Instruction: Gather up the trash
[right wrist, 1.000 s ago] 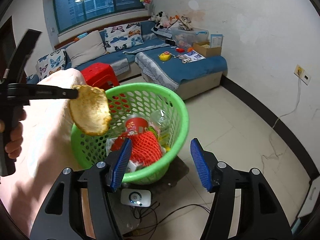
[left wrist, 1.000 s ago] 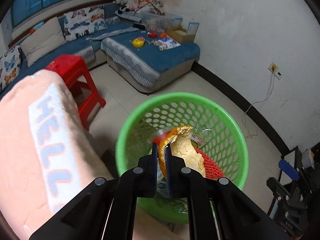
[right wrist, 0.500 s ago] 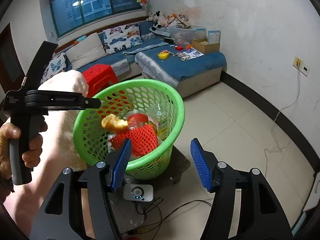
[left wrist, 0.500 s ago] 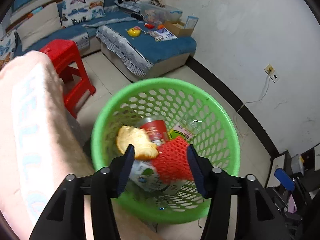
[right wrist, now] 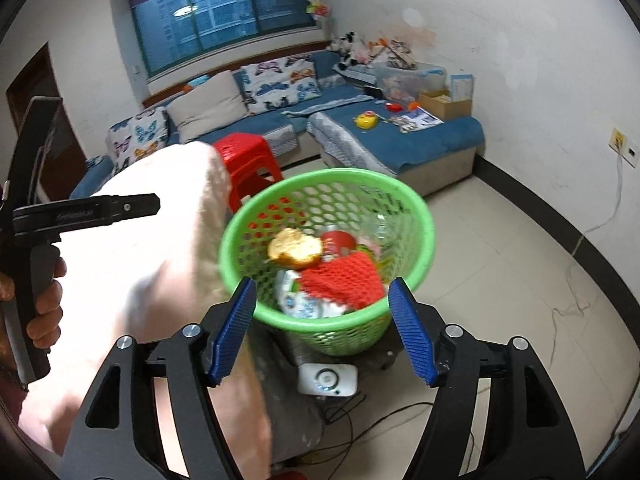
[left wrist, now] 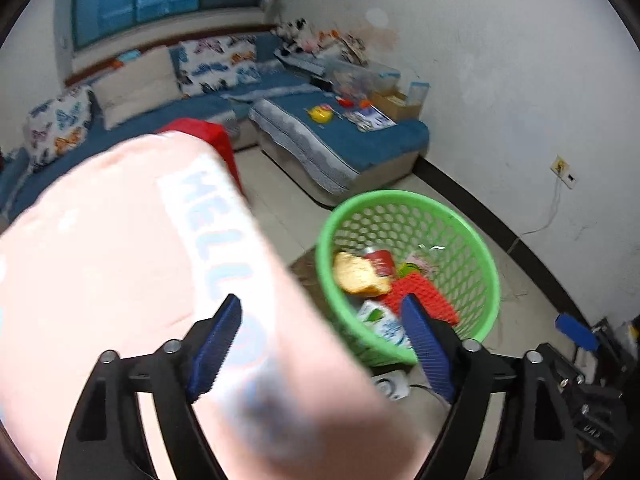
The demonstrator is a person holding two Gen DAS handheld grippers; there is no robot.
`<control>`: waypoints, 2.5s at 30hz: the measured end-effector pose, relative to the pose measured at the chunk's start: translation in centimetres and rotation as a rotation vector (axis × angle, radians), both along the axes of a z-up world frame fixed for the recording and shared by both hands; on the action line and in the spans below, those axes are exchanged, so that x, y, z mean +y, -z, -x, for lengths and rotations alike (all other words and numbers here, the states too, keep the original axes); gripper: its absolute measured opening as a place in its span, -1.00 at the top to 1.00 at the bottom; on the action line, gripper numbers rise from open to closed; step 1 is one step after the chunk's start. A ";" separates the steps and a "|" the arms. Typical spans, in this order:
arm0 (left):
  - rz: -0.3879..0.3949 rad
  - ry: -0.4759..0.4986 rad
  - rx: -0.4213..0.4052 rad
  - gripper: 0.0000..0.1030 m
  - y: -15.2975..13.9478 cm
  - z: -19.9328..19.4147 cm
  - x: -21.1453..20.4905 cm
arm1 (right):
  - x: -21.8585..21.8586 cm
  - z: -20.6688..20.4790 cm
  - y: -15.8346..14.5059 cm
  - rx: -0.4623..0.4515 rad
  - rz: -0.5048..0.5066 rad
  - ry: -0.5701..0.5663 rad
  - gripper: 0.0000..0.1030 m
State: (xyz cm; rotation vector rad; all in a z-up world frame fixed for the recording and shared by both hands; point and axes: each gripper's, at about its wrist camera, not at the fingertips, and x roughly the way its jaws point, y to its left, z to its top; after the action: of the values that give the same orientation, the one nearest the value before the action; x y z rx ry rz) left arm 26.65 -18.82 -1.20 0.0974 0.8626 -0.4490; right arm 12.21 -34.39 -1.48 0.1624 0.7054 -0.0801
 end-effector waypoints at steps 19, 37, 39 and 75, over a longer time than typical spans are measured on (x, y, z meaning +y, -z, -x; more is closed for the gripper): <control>-0.060 -0.237 -0.163 -0.85 -3.1 11.9 15.9 | 10.3 4.0 -3.1 -0.050 -0.022 -0.120 -0.75; -0.031 -0.343 -0.217 -0.87 -3.2 17.1 20.4 | 15.1 7.1 -4.5 -0.104 0.045 -0.153 -0.86; -0.030 -0.345 -0.221 -0.87 -3.1 17.4 20.4 | 15.3 7.5 -4.6 -0.111 0.050 -0.156 -0.86; -0.065 -0.382 -0.246 -0.87 -2.5 19.0 20.6 | 15.6 9.0 -4.2 -0.106 0.067 -0.131 -0.90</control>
State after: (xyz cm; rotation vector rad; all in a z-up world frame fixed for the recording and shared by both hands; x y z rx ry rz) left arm 7.65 1.78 1.34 0.0446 0.6340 -0.0488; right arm 3.19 -18.75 2.72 0.0553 0.6050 0.0304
